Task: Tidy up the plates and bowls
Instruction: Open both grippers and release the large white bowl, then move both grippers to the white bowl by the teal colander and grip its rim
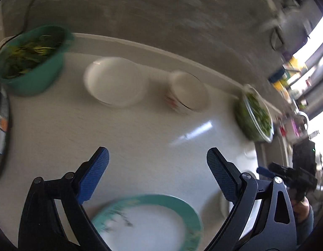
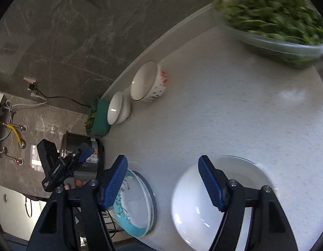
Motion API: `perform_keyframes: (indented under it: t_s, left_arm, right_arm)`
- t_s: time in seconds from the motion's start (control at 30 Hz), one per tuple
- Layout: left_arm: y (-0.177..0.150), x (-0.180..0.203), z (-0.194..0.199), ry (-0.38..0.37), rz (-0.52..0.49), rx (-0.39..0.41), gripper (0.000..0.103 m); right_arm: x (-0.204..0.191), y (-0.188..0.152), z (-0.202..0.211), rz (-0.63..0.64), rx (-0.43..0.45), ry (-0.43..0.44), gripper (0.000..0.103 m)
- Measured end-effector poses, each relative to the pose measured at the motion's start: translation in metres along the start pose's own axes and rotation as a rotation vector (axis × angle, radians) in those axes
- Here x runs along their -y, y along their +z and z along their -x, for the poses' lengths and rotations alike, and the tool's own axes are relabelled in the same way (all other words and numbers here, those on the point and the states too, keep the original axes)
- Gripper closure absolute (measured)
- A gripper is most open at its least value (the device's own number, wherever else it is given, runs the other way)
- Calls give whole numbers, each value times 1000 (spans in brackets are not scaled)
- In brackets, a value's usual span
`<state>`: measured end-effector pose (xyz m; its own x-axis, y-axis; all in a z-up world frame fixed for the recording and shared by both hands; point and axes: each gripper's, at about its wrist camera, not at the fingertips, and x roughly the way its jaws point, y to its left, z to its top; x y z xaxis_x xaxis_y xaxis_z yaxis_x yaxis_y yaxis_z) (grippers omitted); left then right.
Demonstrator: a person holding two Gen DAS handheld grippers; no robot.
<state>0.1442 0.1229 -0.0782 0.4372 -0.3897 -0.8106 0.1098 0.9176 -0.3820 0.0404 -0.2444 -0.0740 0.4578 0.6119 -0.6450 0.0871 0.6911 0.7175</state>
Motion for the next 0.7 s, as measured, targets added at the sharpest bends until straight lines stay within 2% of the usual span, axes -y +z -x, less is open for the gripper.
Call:
perform_keyframes:
  t_s: [0.07,0.17,0.3,0.33,0.47,0.57,0.7]
  left_arm:
    - [15,-26,-1,52,11,3,8]
    - [35,-58,-11,160,5,18,8]
    - [65,-86,-39,192,27,18,8]
    - [69,-91,-44,190,26,19,8]
    - [90,-100,-87,176,28,-26,10]
    - [100,-106,-107,160,20,-50,10]
    - [101,-116,-129,147,27,-79,20]
  right_arm:
    - [-33,13,-30,30,-41,20,24]
    - [-82,36,-75,103,-83,50,24]
    - [-128,69,-126,184,-98,16,24]
    - [-134,75,-137,200,-100,3,25]
    - [-149,96,-189,199,-125,-82,38]
    - [-152,107,-216,207,-152,-130,40]
    - [-157,117,-250,204,-188,-195,40]
